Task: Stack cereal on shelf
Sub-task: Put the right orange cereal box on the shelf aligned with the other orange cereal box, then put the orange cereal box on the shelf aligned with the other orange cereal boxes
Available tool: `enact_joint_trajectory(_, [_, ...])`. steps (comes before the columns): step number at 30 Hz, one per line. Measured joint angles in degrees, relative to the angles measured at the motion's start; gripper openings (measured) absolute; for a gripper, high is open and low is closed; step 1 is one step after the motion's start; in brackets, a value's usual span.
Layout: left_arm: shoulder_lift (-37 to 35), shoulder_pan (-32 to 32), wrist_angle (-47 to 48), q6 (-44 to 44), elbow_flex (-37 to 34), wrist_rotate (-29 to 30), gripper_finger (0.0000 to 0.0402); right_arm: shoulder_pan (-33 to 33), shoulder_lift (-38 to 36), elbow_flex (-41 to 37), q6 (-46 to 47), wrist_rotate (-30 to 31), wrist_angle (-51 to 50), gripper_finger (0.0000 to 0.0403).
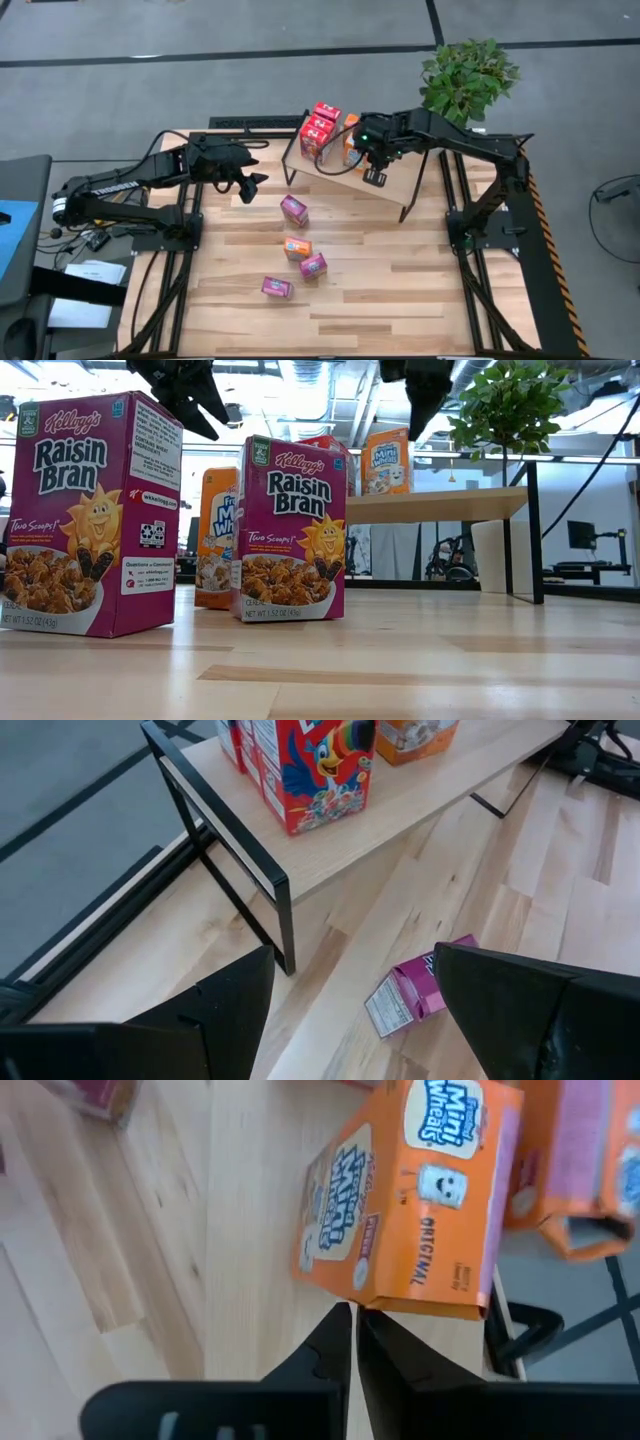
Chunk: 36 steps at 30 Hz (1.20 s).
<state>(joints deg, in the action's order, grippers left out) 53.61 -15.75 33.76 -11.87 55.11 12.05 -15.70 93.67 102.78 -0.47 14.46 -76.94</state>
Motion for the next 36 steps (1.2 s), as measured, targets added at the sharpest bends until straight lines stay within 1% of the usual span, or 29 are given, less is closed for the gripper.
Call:
enact_joint_trajectory(7, [-0.01, -0.02, 0.00, 0.06, 0.00, 0.79, 0.0266, -2.46, 0.00, 0.00, -0.91, -0.10, 2.57, 0.0030])
enact_joint_trajectory(13, [-0.01, 0.00, 0.37, 0.97, 0.00, 0.96, 0.0266, -4.00, 0.00, 0.00, -1.47, -3.18, 5.49, 0.0022])
enact_joint_trajectory(19, [0.02, -0.02, 0.35, 1.11, 0.00, 1.34, 0.0266, -3.96, 0.00, 0.00, -1.56, -3.94, 7.32, 0.0033])
enact_joint_trajectory(24, [0.01, 0.00, 0.37, 1.08, 0.00, 1.49, 0.0266, -3.24, 0.00, 0.00, -0.85, -4.16, 6.19, 0.0037])
enact_joint_trajectory(26, [-0.01, -0.02, 0.77, 0.83, 0.00, 1.24, 0.0266, -2.27, 0.00, 0.00, 0.41, -6.32, 5.62, 0.0036])
enact_joint_trajectory(27, [-0.01, -0.02, 1.41, 0.82, 0.00, 0.53, 0.0266, -1.64, 0.00, 0.00, 1.21, -8.38, 5.40, 0.0035])
enact_joint_trajectory(32, [0.01, 0.00, 6.07, 0.39, 0.00, -3.01, 0.0266, 3.26, 0.25, 0.02, 3.58, -24.03, 7.66, 0.0037])
enact_joint_trajectory(34, [0.00, -0.01, 6.84, -0.27, 0.00, -3.95, 0.0266, 6.72, 1.09, 0.03, 2.05, -25.19, 9.99, 0.0046])
enact_joint_trajectory(36, [0.00, -0.02, 6.69, -0.77, 0.00, -4.47, 0.0266, 10.17, 2.35, 0.03, -0.30, -24.23, 12.97, 0.0062])
